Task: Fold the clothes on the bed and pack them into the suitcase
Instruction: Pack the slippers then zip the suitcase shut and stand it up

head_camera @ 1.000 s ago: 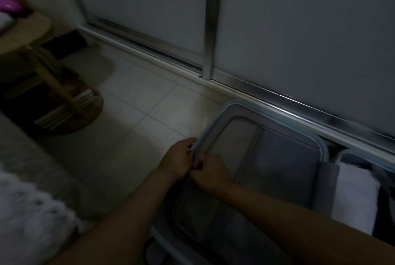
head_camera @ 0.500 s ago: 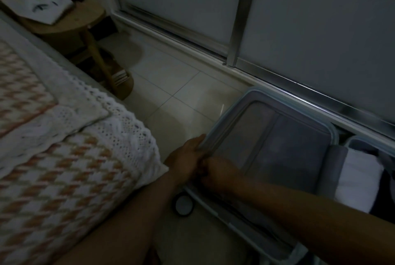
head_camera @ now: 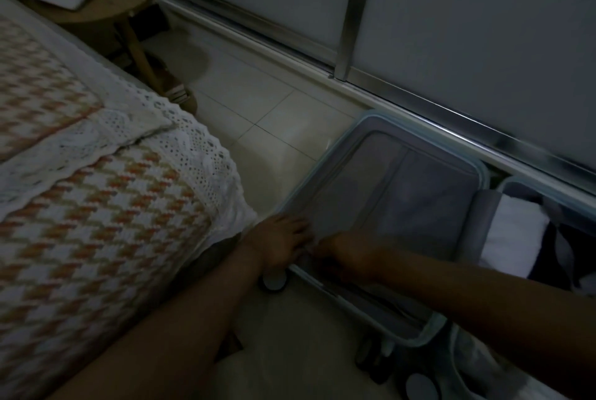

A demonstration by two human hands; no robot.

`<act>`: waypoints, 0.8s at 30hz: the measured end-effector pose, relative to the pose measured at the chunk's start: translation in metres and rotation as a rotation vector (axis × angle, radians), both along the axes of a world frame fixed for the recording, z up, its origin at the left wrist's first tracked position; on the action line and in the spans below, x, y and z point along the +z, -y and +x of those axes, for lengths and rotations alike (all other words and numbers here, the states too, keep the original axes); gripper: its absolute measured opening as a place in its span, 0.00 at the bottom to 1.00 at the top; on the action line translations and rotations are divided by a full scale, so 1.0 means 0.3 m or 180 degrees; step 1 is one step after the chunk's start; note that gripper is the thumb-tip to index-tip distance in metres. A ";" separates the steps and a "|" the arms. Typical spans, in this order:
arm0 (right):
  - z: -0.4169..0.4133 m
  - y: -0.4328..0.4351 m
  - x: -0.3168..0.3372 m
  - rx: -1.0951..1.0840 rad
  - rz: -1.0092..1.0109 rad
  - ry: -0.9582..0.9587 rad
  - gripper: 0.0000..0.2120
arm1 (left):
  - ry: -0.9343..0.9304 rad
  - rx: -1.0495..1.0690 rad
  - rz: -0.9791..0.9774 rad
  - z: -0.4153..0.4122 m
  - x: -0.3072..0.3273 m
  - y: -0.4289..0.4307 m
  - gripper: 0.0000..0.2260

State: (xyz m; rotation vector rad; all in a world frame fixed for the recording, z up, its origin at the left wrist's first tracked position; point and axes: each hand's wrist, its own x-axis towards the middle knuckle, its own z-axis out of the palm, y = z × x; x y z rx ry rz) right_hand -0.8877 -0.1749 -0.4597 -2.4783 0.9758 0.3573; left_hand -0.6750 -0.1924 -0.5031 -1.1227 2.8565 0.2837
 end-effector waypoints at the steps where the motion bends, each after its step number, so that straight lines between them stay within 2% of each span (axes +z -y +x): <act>1: -0.019 -0.012 0.007 0.0070 0.0009 -0.0089 0.13 | 0.0071 0.0035 0.0046 -0.009 0.001 -0.003 0.16; 5: -0.125 -0.066 0.022 0.0125 0.0057 -0.0445 0.15 | 0.0458 0.0345 0.0233 -0.097 0.055 -0.010 0.18; 8: -0.206 -0.101 0.035 0.0202 0.0036 -0.0649 0.14 | 0.0374 0.0291 0.0430 -0.211 0.095 -0.044 0.19; 12: -0.305 -0.167 0.067 0.0390 -0.0022 -0.0796 0.14 | 0.0429 0.0439 0.1036 -0.336 0.076 -0.105 0.20; 14: -0.367 -0.197 0.068 0.0399 0.0079 -0.0851 0.21 | 0.0500 0.0667 0.1077 -0.368 0.077 -0.118 0.21; 15: -0.393 -0.208 0.072 0.0344 0.0130 -0.0873 0.21 | 0.0513 0.0740 0.1088 -0.377 0.083 -0.117 0.21; 19: -0.447 -0.212 0.098 0.0262 0.0331 -0.0873 0.08 | 0.0505 0.0873 0.1156 -0.409 0.117 -0.092 0.18; 22: -0.441 -0.174 0.119 0.0274 0.0408 -0.0859 0.12 | 0.0373 0.0954 0.1115 -0.421 0.152 -0.064 0.18; 24: -0.413 -0.110 0.129 -0.0086 0.0333 -0.0669 0.13 | 0.0231 0.0991 0.0991 -0.415 0.178 -0.019 0.22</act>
